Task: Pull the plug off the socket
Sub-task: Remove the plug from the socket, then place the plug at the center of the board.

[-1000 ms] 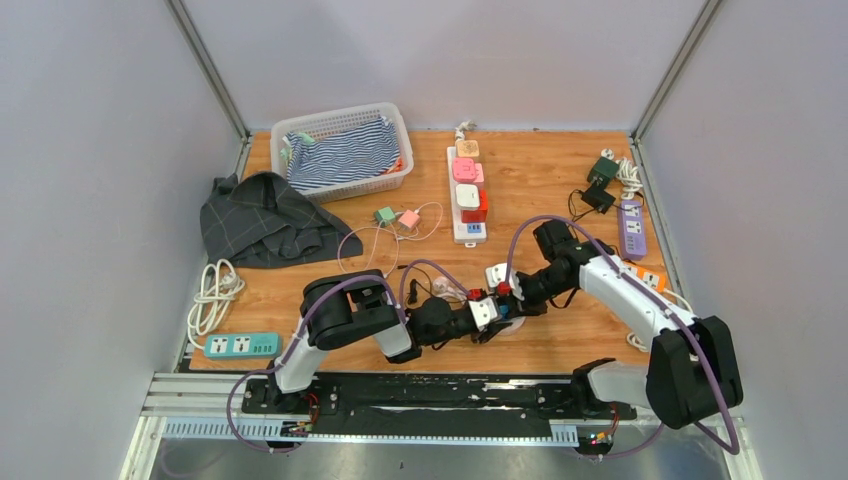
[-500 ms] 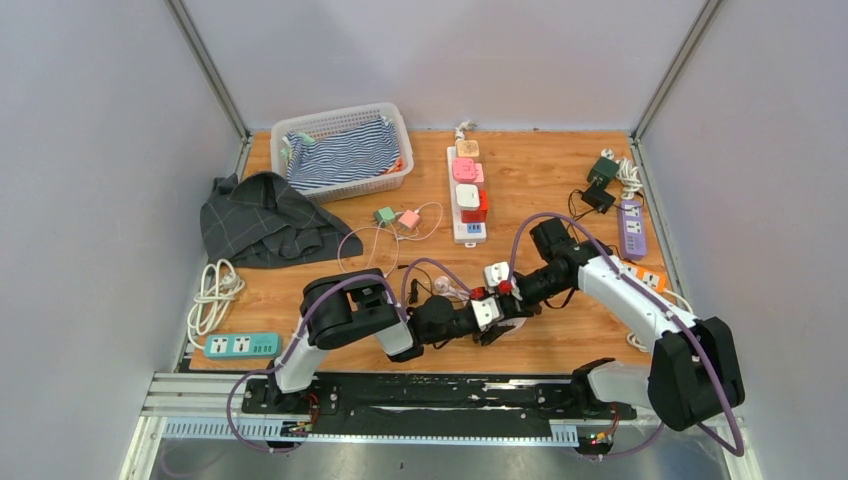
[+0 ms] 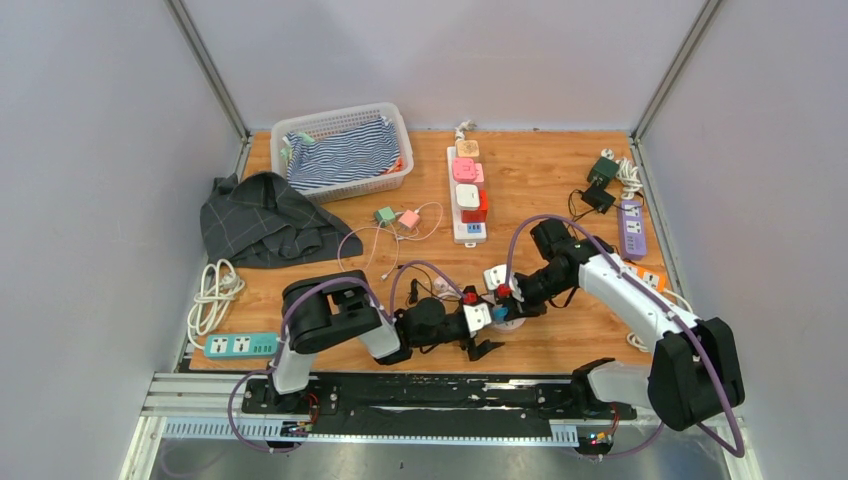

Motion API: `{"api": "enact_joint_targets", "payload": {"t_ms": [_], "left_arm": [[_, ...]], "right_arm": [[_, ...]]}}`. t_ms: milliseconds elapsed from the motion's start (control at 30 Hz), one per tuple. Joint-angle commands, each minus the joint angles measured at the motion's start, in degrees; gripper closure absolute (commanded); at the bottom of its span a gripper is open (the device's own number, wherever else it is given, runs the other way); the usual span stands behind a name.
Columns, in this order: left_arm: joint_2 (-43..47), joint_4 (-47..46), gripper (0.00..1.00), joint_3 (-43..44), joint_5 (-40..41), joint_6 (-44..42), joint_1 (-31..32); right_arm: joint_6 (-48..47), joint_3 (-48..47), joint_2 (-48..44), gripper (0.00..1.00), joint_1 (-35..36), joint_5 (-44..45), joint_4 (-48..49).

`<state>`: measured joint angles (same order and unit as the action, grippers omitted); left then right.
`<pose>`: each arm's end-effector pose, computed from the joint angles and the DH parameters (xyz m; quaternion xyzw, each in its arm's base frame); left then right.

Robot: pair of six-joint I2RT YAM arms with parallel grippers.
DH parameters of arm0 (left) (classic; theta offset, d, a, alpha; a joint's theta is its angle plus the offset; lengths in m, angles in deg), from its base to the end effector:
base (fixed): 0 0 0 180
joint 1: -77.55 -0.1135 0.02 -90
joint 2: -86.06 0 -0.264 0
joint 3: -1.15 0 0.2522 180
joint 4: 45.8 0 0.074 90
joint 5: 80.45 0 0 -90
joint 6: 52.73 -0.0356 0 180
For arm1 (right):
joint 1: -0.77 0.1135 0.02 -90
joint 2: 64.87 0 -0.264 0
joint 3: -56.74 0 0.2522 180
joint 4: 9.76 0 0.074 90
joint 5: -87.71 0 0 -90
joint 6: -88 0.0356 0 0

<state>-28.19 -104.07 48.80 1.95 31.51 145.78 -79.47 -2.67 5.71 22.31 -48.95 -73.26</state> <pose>0.1205 -0.3145 0.1069 0.4889 0.5769 -0.3812 0.5319 0.1818 0.0996 0.2187 -0.7263 0.5508 0.2892 0.2922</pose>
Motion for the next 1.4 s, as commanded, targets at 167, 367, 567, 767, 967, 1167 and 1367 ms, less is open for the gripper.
{"api": "enact_joint_targets", "payload": {"t_ms": [167, 367, 567, 767, 967, 1167, 1367], "left_arm": [[6.5, -0.5, 0.07, -4.3, -0.3, 1.0, -0.3], [10.2, -0.3, 0.07, -7.0, 1.1, 1.0, -0.3], [15.8, 0.3, 0.07, -9.4, 4.0, -0.3, -0.3], [23.0, 14.5, 0.06, -5.2, 4.9, -3.3, -0.3], [26.4, 19.2, 0.0, -0.6, 10.9, -10.2, -0.3], [26.6, 28.5, 0.0, 7.4, 16.9, -13.0, -1.2], [26.7, 30.4, 0.0, 5.8, 23.2, -11.0, -1.8]], "right_arm": [[-2.7, -3.6, -1.4, 1.0, -1.3, -0.9, -7.0], [-2.5, -5.4, -3.0, 1.0, -3.4, -1.2, -9.9], [-2.6, -7.6, -5.2, 1.0, -8.3, -4.0, -12.4], [-0.6, -10.3, -6.3, 1.0, -14.9, -6.9, -14.3], [3.7, -13.2, -5.2, 1.0, -20.7, -9.5, -14.8], [6.3, -15.0, -2.8, 1.0, -31.0, -13.8, -14.8], [16.0, -15.8, -0.6, 1.0, -39.6, -17.2, -8.1]]}}
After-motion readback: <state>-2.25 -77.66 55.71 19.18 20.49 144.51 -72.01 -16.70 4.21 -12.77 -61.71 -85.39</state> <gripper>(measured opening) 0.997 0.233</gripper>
